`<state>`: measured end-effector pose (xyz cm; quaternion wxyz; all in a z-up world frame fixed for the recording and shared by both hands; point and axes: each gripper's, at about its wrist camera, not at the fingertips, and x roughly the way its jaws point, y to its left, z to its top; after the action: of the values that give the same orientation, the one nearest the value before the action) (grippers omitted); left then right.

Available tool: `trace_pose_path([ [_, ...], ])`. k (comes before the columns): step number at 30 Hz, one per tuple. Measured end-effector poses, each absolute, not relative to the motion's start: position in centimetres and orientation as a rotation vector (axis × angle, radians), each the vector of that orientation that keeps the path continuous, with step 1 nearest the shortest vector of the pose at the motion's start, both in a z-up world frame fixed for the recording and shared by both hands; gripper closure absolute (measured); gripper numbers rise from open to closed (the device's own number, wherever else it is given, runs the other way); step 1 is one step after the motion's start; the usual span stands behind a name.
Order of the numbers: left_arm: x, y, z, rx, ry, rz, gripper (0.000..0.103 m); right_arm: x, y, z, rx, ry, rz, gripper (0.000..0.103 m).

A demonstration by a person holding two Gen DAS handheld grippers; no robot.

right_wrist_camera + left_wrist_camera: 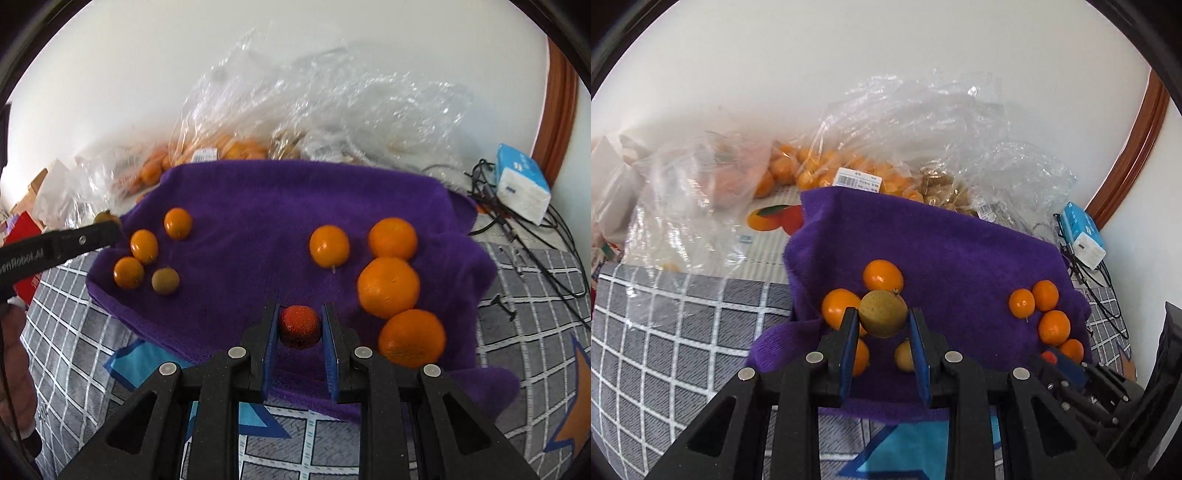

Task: Organize fruits
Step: 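Carry both held fruits over the purple towel, then open the left gripper on the towel while the right gripper releases the red fruit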

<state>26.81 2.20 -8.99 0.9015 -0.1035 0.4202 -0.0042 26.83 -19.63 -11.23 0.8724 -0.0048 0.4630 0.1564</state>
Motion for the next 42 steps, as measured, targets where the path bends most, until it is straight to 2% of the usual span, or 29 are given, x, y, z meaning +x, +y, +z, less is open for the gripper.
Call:
trace_pose_path([
  [16, 30.4, 1.2, -13.1, -0.239, 0.950, -0.072, 0.077, 28.4, -19.6, -13.8, 0.007, 1.012, 0.322, 0.081],
  [26, 30.4, 1.4, -13.4, -0.245, 0.945, -0.072, 0.077, 28.4, -19.3, -13.9, -0.026, 1.002, 0.323, 0.079],
  [29, 30.2, 1.3, -13.2, -0.248, 0.944, -0.067, 0.076, 28.4, -19.3, -13.8, -0.027, 1.011, 0.323, 0.069],
  [30, 30.0, 1.3, -13.0, -0.250, 0.940, -0.069, 0.072, 28.5, -19.4, -13.7, -0.026, 1.018, 0.318, 0.061],
  [31, 29.8, 1.3, -12.7, -0.248, 0.935, -0.067, 0.070, 28.5, -19.5, -13.6, -0.019, 1.024, 0.315, 0.058],
  [35, 28.1, 1.2, -10.7, -0.214, 0.894, -0.053, 0.060, 27.7, -20.1, -12.2, 0.029, 1.020, 0.318, 0.055],
  [37, 26.9, 1.2, -9.5, -0.197, 0.877, -0.039, 0.056, 26.8, -20.3, -10.8, 0.028, 0.991, 0.305, 0.039],
  [39, 25.6, 1.4, -8.4, -0.192, 0.860, -0.031, 0.052, 25.5, -20.6, -9.1, 0.018, 0.954, 0.295, 0.030],
  [42, 23.0, 1.4, -6.6, -0.181, 0.830, -0.019, 0.043, 23.9, -21.2, -6.9, -0.007, 0.921, 0.264, 0.028],
])
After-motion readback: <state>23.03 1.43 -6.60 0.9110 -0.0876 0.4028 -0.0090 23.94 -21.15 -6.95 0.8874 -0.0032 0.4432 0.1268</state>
